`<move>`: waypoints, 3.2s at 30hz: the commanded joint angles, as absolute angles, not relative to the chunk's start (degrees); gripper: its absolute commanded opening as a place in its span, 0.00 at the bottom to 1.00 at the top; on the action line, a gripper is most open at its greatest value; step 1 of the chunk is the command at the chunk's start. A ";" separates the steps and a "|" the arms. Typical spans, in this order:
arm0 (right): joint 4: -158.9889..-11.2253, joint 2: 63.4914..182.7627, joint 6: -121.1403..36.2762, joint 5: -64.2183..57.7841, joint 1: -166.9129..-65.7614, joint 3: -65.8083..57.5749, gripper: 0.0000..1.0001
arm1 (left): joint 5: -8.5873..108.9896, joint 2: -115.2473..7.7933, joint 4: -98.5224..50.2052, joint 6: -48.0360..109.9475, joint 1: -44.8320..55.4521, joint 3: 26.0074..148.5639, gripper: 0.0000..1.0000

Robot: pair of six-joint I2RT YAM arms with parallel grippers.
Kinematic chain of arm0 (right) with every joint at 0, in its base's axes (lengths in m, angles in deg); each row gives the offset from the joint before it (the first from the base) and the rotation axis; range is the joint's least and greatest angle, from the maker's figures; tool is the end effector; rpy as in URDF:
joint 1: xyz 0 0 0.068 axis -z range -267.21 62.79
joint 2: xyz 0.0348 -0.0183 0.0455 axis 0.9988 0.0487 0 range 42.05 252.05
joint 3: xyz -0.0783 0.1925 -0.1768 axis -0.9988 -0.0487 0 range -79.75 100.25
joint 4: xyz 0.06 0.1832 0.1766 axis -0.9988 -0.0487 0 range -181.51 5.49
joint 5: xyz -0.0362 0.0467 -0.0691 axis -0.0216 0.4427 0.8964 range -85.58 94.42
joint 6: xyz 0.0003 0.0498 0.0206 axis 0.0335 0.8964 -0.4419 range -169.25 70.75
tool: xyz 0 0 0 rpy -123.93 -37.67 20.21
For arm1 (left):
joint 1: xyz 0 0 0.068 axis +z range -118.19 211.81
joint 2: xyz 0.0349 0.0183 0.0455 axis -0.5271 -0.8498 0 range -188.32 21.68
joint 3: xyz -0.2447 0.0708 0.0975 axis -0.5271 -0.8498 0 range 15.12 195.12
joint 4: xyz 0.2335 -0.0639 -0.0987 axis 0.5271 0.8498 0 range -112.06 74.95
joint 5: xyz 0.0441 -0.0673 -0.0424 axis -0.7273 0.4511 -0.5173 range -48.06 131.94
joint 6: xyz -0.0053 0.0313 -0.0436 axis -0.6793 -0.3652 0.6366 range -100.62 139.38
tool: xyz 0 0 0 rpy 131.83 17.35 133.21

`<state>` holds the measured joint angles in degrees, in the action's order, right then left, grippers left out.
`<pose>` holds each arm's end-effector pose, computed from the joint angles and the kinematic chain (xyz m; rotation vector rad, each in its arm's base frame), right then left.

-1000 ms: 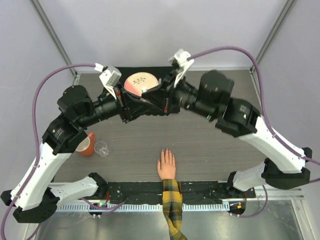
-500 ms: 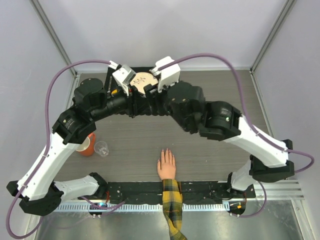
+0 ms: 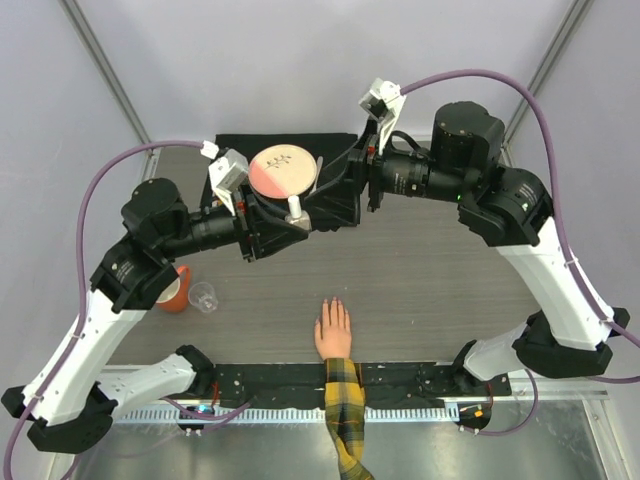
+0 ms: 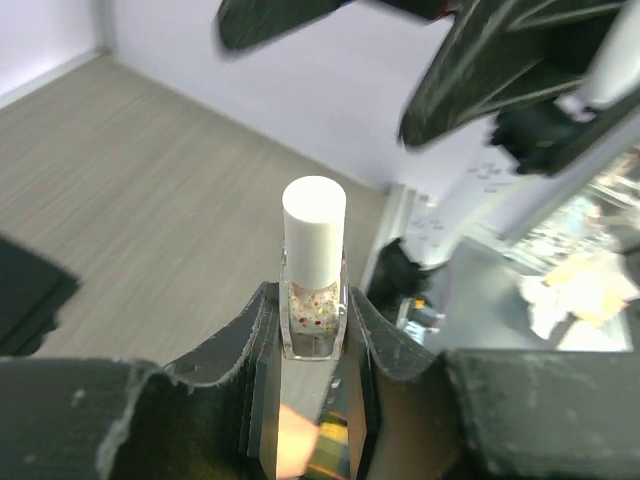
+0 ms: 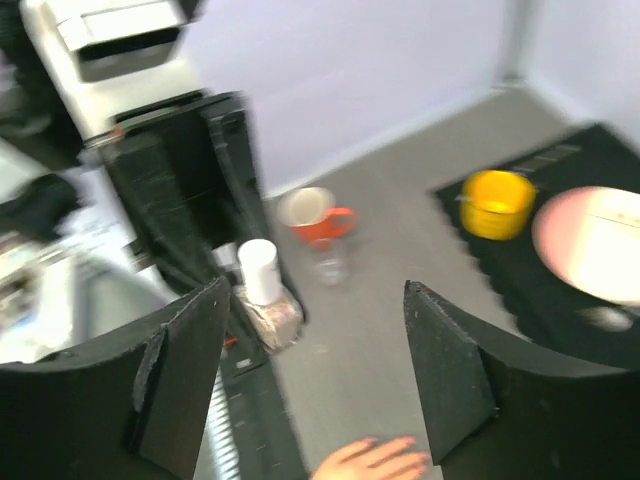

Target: Paint the nails

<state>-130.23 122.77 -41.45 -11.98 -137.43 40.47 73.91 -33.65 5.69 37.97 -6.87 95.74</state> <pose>0.1432 0.1876 0.5644 -0.8497 1.5599 0.9882 0.1208 -0.1209 0.4850 0.7502 1.5807 -1.1990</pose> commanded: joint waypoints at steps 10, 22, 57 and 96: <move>-98.69 122.02 -16.65 -54.72 -131.07 27.93 0.57 | 91.86 -31.41 -18.01 55.06 -6.51 92.11 0.00; -88.73 121.15 -9.95 -55.87 -131.07 22.73 0.08 | 85.83 -31.06 -14.35 52.27 -6.42 93.60 0.00; -130.58 124.85 -39.50 -7.22 -145.15 42.96 0.72 | 66.35 -33.96 4.14 33.78 -6.42 98.18 0.00; -132.56 125.78 -45.20 32.34 -153.79 37.91 0.01 | 52.33 -42.39 12.31 30.11 -6.42 108.62 0.00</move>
<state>-117.20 122.53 -35.53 -19.17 -138.19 30.75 69.58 -38.11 8.69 39.67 -6.69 103.01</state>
